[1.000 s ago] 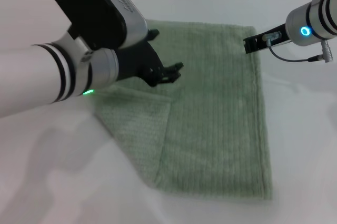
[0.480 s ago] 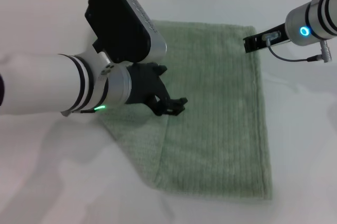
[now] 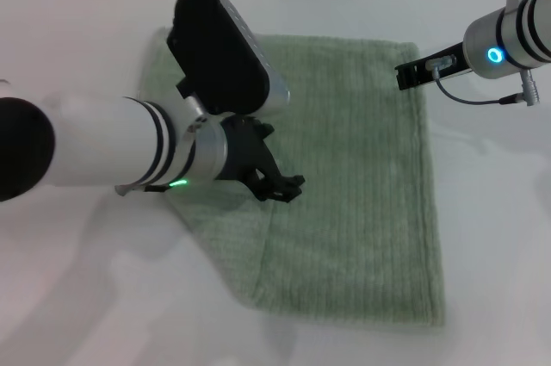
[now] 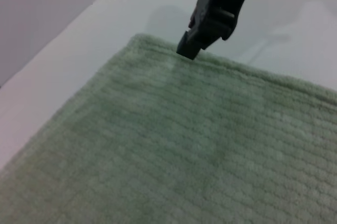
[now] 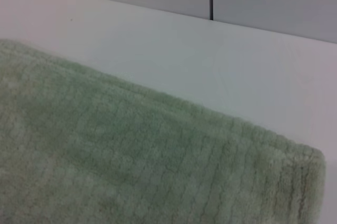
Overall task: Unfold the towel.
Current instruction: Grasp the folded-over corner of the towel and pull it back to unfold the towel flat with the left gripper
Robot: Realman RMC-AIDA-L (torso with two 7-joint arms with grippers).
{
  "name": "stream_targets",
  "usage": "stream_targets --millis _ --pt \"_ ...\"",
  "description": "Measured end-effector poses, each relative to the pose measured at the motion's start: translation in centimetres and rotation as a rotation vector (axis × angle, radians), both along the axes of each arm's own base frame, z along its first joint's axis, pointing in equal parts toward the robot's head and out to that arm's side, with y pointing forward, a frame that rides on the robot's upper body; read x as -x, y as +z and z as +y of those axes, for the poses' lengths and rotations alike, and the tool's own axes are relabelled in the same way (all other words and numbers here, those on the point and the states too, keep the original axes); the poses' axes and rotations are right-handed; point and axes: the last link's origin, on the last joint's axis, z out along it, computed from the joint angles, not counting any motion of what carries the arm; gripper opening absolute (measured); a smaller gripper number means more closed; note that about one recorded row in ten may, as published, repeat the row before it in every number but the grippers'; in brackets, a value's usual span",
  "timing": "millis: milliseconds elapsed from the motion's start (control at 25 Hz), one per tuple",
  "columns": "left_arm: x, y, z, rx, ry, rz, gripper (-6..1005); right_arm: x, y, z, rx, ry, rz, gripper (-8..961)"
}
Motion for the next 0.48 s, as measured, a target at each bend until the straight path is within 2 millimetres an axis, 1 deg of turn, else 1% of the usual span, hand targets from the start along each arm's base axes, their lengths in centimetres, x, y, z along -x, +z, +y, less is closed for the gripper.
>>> stream_targets --millis 200,480 --pt "0.03 -0.62 0.22 0.013 -0.003 0.018 752 -0.03 -0.33 -0.07 0.004 0.009 -0.009 1" --pt "0.05 -0.59 0.47 0.003 -0.005 0.016 746 -0.31 -0.76 -0.07 0.006 0.011 -0.018 1"
